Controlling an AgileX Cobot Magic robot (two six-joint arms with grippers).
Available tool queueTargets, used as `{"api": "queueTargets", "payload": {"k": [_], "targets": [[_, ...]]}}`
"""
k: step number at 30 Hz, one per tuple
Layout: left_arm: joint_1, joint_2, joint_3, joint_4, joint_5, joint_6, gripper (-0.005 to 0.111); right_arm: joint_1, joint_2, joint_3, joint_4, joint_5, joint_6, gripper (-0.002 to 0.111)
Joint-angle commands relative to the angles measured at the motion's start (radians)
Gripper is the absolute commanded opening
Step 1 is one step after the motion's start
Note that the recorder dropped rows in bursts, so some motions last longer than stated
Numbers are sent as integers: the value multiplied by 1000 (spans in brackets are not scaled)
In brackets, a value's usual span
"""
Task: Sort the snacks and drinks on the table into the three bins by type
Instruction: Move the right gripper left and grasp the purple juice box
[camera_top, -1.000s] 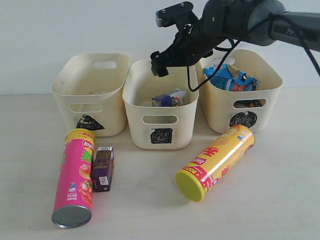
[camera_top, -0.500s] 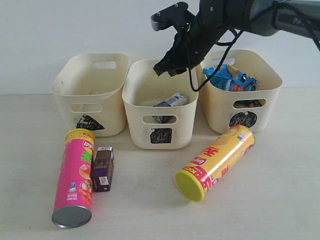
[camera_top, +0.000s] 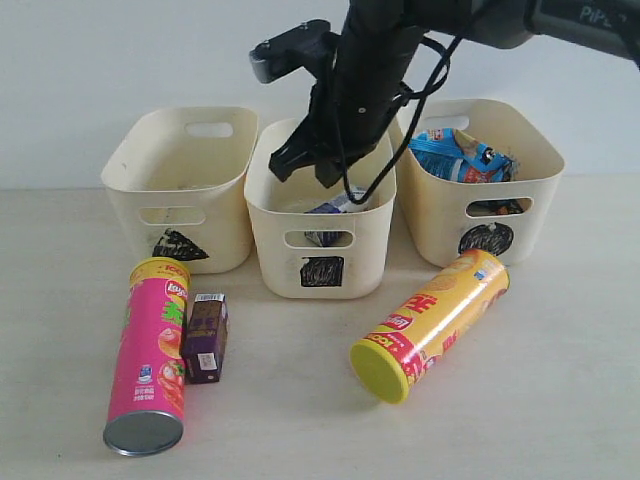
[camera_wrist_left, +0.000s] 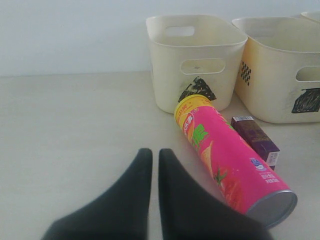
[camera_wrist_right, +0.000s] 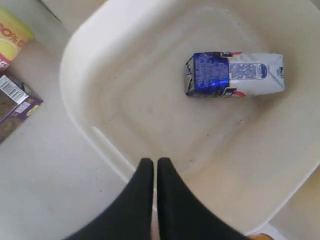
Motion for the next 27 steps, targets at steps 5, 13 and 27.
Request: {"api": "queueTargets", "payload": {"k": [5,13,27], "targets": [[-5,-3,-3,-4,-3,-7,4,122,-13,-5,-28,36,125,0],[-5,-3,-3,-4,-3,-7,4,223,16,-5,-28,27,227,0],[-5,-3,-3,-4,-3,-7,4,257,89,-5,-16,-54,363,65]]}}
